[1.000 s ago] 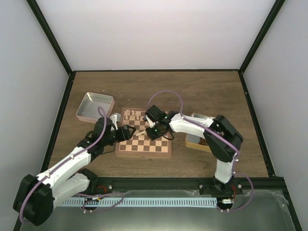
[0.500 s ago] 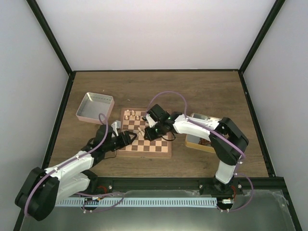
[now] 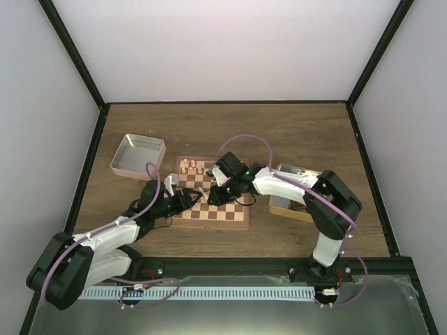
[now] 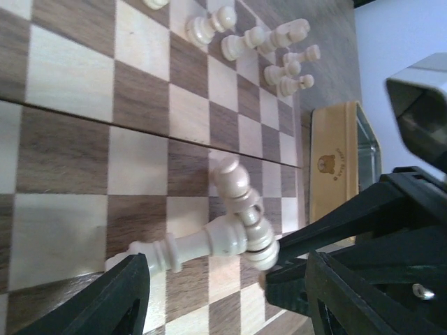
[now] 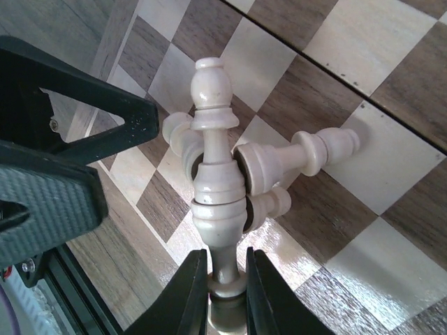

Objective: Set up the chess pieces on the board
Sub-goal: Pick up the chess piece from the chessboard, then place the chess piece on the chessboard.

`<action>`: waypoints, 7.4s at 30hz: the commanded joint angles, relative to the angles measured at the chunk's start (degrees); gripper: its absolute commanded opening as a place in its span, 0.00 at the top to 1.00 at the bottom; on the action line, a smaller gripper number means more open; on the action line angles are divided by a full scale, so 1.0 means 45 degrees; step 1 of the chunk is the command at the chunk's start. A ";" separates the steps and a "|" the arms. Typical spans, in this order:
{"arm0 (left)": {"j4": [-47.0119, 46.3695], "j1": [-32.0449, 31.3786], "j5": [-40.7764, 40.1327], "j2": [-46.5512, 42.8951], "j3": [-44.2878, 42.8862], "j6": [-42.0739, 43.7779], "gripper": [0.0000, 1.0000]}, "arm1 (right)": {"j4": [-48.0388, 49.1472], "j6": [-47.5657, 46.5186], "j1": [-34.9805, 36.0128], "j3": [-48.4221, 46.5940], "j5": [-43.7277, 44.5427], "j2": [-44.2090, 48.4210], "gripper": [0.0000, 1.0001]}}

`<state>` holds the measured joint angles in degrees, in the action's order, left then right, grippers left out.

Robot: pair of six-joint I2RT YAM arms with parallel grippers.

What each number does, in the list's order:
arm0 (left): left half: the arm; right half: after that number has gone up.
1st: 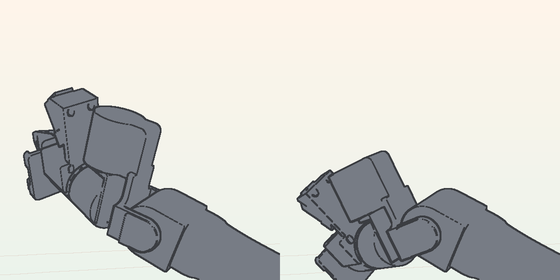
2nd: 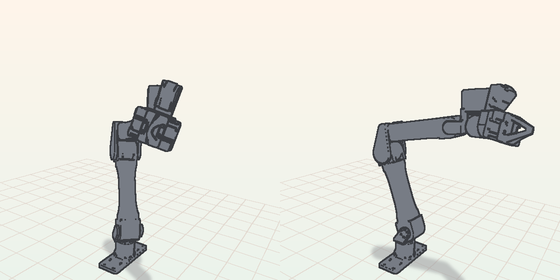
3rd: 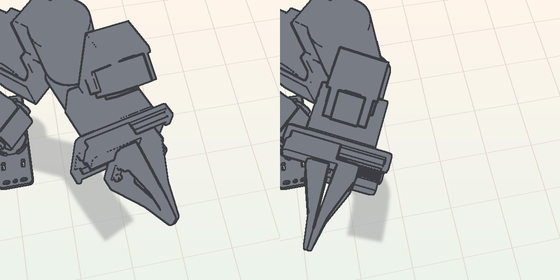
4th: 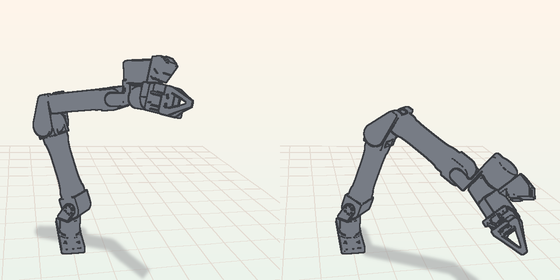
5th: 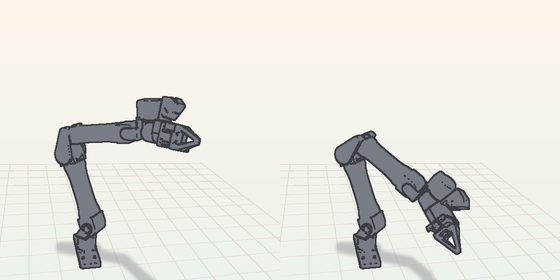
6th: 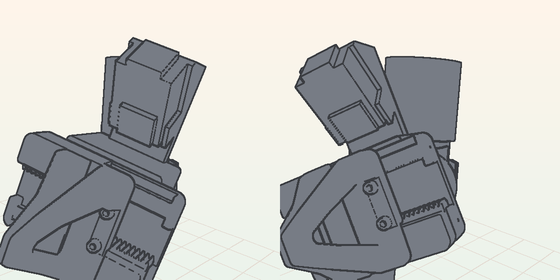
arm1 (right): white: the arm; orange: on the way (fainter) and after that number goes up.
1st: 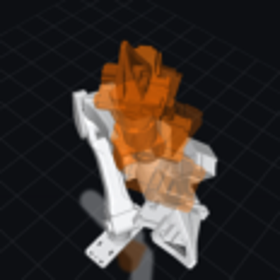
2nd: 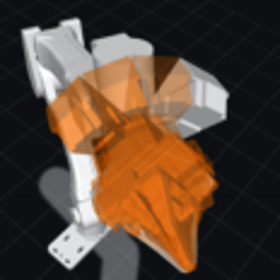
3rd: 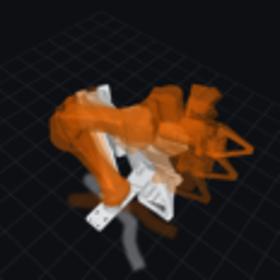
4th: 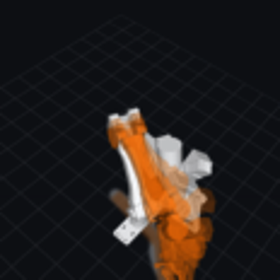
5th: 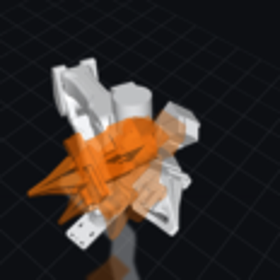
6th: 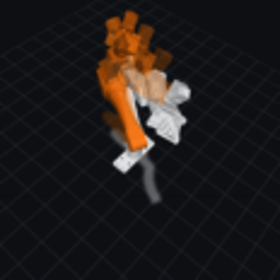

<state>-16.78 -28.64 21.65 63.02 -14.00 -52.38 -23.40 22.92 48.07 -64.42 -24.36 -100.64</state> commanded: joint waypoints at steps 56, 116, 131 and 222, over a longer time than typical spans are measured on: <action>0.1155 -0.0002 0.1857 -0.0818 -0.2123 0.0683 0.67 | 0.4178 -0.1851 -0.0121 0.1308 -0.1098 0.2657 0.99; 0.5319 0.0283 -0.2418 -0.2117 -0.5542 0.1068 0.42 | 0.3694 0.6786 -0.0524 0.1599 0.3045 0.5314 0.88; 0.9286 0.0430 -0.7599 -0.1916 -0.8552 0.7710 0.32 | -0.5163 0.0145 -0.1093 -0.7124 0.6088 -0.1523 0.88; 0.8708 0.0483 -0.7955 -0.2347 -0.7357 0.8163 0.32 | -0.6656 -0.0211 -0.1328 -1.1144 0.6763 -0.6155 0.85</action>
<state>23.27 -26.87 -14.31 52.64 -47.55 -16.25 -51.66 22.72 42.44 -115.02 6.22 -129.36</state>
